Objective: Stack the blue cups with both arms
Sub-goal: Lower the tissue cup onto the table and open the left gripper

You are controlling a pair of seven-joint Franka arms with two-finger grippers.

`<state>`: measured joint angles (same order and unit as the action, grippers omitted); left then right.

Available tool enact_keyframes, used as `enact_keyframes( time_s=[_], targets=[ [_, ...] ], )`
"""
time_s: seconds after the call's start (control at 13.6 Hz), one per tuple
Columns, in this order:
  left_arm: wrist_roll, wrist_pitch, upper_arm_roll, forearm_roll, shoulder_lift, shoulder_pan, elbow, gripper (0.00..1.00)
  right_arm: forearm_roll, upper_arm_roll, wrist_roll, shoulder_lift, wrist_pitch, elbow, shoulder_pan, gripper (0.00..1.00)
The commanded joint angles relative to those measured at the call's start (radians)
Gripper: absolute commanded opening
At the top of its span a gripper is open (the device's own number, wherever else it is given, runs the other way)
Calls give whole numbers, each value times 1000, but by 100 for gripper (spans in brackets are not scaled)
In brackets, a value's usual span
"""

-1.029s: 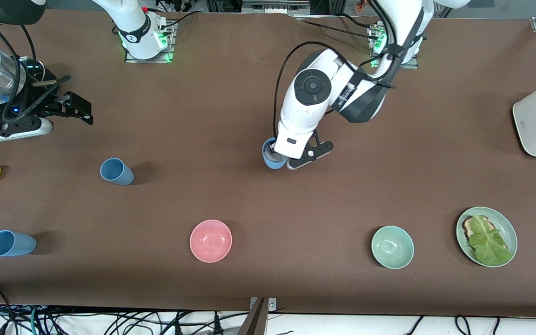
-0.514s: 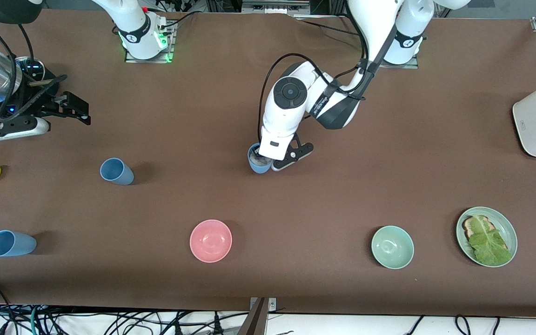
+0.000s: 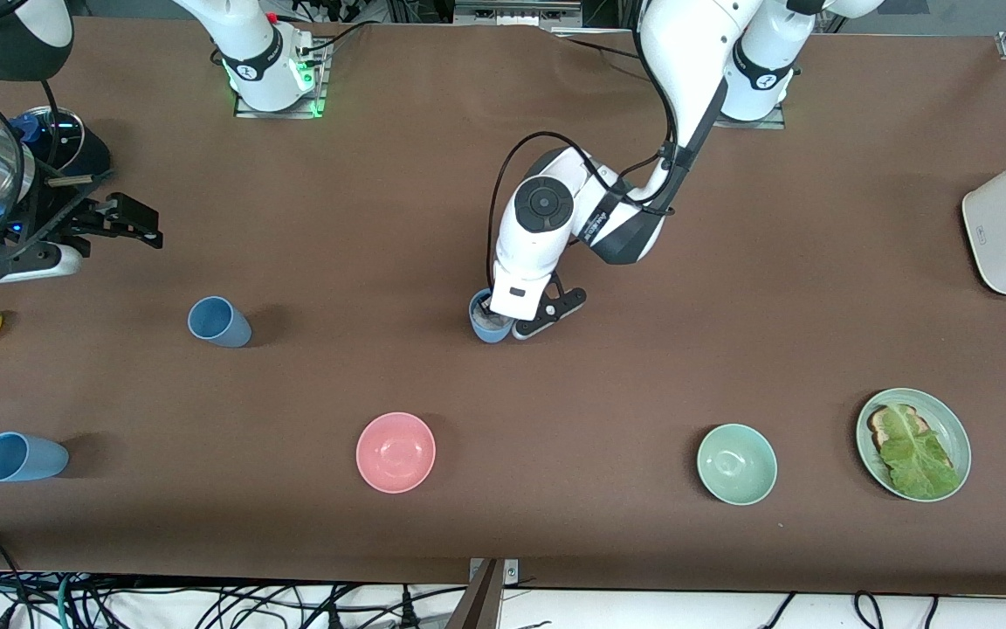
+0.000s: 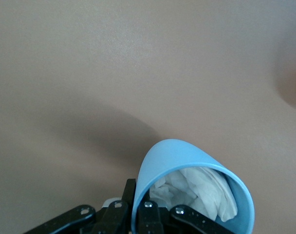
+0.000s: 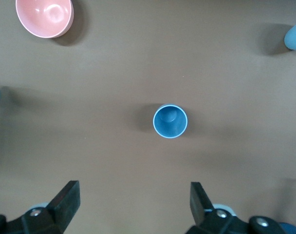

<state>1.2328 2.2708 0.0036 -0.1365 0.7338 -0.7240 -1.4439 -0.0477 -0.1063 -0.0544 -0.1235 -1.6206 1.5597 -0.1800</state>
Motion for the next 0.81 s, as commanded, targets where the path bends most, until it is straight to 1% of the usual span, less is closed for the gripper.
enact_keyframes(
  time_s=[0.0,0.22,0.44,0.59,0.66,0.73],
  targets=[
    [-3,33,10,-9,35,-9,25,0,-11,0,-19,-2,-4,2,4,100],
    [-3,53,10,-6,53,-9,25,0,-5,0,-18,-31,-7,2,-1,100],
    [-6,59,10,-2,64,-9,27,0,-1,-1,-19,-31,-7,0,2,100],
    [-12,59,10,0,64,-6,27,14,2,0,-19,-33,-13,0,2,100],
    [-12,59,10,0,64,-6,28,27,6,0,-19,-33,-18,0,2,100],
    [-12,59,10,0,64,-6,28,79,14,0,-19,-33,-18,0,2,100]
  ],
)
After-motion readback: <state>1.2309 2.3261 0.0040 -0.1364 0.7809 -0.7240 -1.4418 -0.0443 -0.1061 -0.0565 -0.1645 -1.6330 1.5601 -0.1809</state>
